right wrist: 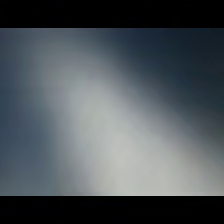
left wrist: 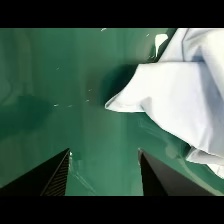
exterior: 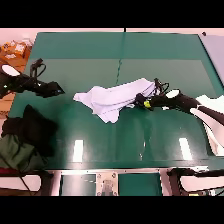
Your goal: Fold the shirts.
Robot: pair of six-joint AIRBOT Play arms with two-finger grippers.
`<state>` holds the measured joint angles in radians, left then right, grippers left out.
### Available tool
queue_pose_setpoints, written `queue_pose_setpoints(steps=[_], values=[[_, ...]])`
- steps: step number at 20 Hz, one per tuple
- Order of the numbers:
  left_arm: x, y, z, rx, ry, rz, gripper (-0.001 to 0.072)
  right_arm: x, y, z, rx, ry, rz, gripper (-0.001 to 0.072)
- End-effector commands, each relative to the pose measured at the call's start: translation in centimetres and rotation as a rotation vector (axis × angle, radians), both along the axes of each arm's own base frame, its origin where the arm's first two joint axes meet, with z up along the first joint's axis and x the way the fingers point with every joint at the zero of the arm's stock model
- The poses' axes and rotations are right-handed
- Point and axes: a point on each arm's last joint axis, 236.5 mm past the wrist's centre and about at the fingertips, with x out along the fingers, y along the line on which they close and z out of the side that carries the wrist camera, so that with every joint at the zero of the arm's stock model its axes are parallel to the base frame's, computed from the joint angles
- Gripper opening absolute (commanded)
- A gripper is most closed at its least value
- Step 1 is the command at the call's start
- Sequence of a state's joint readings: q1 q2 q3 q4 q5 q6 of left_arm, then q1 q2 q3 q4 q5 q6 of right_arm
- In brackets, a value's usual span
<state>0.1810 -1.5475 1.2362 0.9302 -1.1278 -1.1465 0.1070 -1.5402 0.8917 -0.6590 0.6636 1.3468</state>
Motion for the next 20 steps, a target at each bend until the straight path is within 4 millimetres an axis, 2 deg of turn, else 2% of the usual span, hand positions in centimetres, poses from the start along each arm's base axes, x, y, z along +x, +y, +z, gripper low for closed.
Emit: queue_pose_setpoints(steps=[1, 3, 6, 9, 10, 11, 12, 14, 15, 17, 19, 20], values=[[0.8, -1.2, -2.9, -0.073, 0.05, 0.033, 0.0493, 0.0, 0.5, 0.0, 0.003, -0.003, 0.031, 0.0018], [1.5, -3.2, -4.1, -0.12, 0.047, 0.022, 0.0493, -0.1, 0.6, 0.0, 0.004, 0.0, 0.034, 0.0018], [1.5, -6.5, -5.9, -0.112, 0.046, -0.037, 0.0493, -0.1, 0.6, 0.0, 0.005, 0.0, 0.034, 0.0018], [1.4, -8.3, -6.9, -0.088, 0.034, -0.081, 0.049, -0.3, 0.7, 0.0, 0.01, 0.008, 0.041, 0.0018], [1.4, -8.5, -6.9, -0.083, 0.032, -0.089, 0.036, -0.5, 0.8, 0.0, 0.014, 0.014, 0.047, 0.0018], [1.4, -8.2, -7.0, -0.072, 0.03, -0.093, 0.0163, -0.7, 0.8, 0.0, 0.017, 0.02, 0.051, 0.0018], [1.5, -7.8, -7.0, -0.066, 0.03, -0.091, 0.0053, -0.7, 0.9, 0.0, 0.018, 0.02, 0.052, 0.0018], [1.6, -7.3, -6.6, -0.072, 0.031, -0.081, 0.0025, -0.7, 0.7, 0.3, 0.021, 0.019, 0.055, 0.0017], [1.4, -6.9, -6.0, -0.075, 0.034, -0.091, 0.0025, -0.6, 0.3, 0.9, 0.022, 0.012, 0.056, 0.0017], [1.6, -5.7, -3.5, -0.084, 0.017, -0.096, 0.0025, -0.1, -1.0, 3.7, 0.035, -0.019, 0.068, 0.0016], [2.7, -3.8, 1.6, -0.095, -0.055, -0.07, 0.0025, 1.1, -3.3, 9.3, 0.07, -0.098, 0.06, 0.0016], [3.3, -2.8, 4.9, -0.086, -0.122, -0.065, 0.0025, 1.7, -4.5, 13.1, 0.078, -0.165, 0.059, 0.0016]])
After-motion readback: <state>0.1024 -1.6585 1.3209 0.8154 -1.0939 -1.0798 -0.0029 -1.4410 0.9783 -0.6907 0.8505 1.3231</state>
